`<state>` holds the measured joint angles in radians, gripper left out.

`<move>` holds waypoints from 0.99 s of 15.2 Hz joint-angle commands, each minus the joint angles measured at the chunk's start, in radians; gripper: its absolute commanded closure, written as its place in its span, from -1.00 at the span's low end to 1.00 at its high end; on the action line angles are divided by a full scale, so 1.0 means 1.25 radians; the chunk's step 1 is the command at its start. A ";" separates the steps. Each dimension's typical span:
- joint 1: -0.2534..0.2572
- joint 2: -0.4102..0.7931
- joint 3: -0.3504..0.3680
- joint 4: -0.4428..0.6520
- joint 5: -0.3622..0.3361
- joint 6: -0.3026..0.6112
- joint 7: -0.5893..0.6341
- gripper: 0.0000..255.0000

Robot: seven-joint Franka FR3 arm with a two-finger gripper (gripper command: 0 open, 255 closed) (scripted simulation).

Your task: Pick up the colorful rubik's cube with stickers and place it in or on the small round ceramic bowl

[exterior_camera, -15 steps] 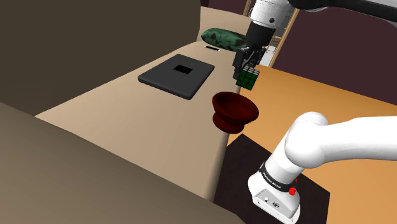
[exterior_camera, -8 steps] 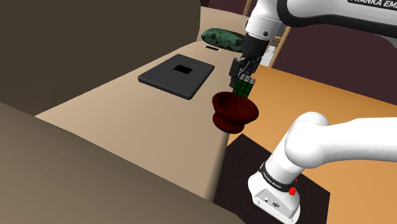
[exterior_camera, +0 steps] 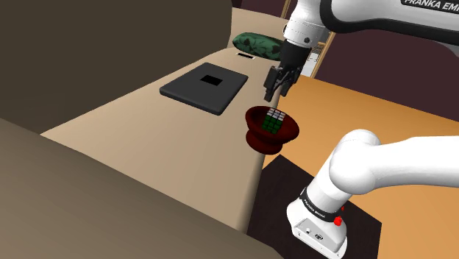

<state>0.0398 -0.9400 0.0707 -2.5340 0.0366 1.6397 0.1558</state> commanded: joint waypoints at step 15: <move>-0.002 0.027 -0.002 0.117 -0.003 -0.091 0.001 -1.00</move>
<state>0.0372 -0.9069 0.0676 -2.3875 0.0328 1.5264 0.1569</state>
